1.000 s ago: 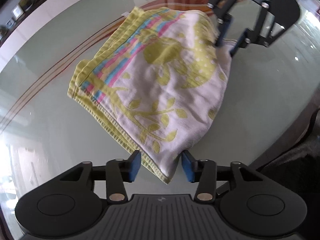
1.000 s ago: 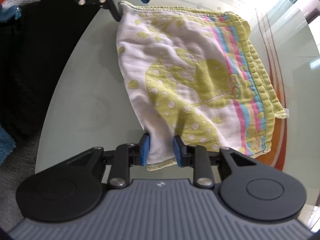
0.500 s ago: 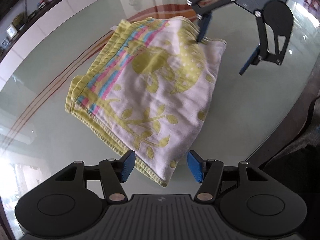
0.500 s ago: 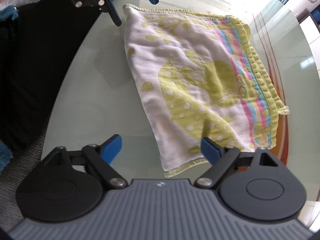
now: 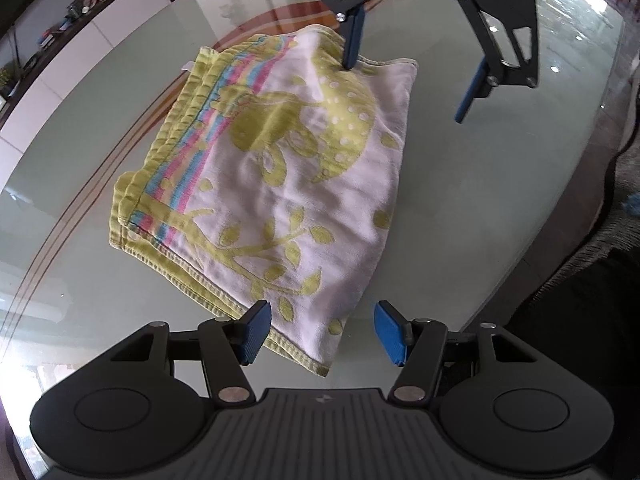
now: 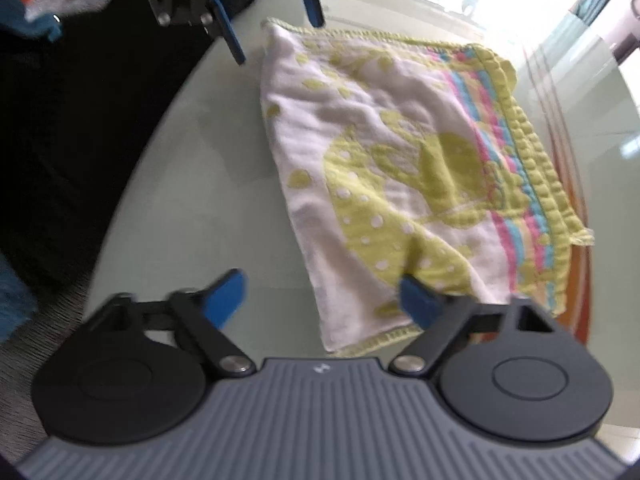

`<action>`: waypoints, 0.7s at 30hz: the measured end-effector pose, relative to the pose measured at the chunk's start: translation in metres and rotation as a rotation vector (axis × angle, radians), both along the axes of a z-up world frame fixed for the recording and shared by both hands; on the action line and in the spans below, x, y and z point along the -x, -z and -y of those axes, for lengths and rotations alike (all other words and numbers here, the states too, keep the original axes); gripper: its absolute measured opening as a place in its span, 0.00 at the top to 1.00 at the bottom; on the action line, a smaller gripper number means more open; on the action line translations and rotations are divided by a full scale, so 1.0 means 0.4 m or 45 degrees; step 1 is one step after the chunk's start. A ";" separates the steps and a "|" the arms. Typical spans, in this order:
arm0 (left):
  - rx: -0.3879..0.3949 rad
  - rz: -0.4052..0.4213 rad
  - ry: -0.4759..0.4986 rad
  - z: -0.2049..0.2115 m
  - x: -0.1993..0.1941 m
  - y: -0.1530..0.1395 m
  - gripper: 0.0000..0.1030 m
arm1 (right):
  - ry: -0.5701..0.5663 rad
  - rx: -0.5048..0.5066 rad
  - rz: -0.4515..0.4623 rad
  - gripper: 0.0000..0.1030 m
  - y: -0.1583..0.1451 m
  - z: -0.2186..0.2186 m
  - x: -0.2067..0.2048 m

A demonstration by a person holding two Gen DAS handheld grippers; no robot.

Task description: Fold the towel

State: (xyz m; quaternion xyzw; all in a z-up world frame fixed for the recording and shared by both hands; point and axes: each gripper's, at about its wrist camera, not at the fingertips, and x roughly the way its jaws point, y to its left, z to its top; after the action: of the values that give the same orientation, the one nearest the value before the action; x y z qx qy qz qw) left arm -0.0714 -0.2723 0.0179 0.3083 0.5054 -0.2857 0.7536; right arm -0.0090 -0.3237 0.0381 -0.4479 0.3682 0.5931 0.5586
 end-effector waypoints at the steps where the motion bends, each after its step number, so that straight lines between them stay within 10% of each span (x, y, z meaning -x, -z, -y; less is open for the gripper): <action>1: -0.004 -0.003 0.005 0.001 -0.001 0.003 0.33 | 0.008 -0.001 0.001 0.45 -0.001 -0.003 -0.003; 11: -0.025 0.010 -0.003 0.005 -0.035 0.031 0.33 | 0.088 0.002 -0.013 0.83 0.000 -0.021 -0.012; 16: 0.041 -0.064 -0.109 -0.008 -0.062 0.033 0.81 | 0.093 0.024 -0.029 0.91 0.001 -0.040 -0.014; 21: 0.027 -0.035 -0.100 0.007 -0.043 0.033 0.90 | 0.077 0.063 -0.037 0.92 -0.039 0.015 -0.054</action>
State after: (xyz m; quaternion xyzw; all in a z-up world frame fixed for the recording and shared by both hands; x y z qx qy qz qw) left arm -0.0543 -0.2750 0.0048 0.2763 0.5243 -0.2652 0.7605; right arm 0.0126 -0.3298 0.0535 -0.4417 0.4040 0.5731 0.5596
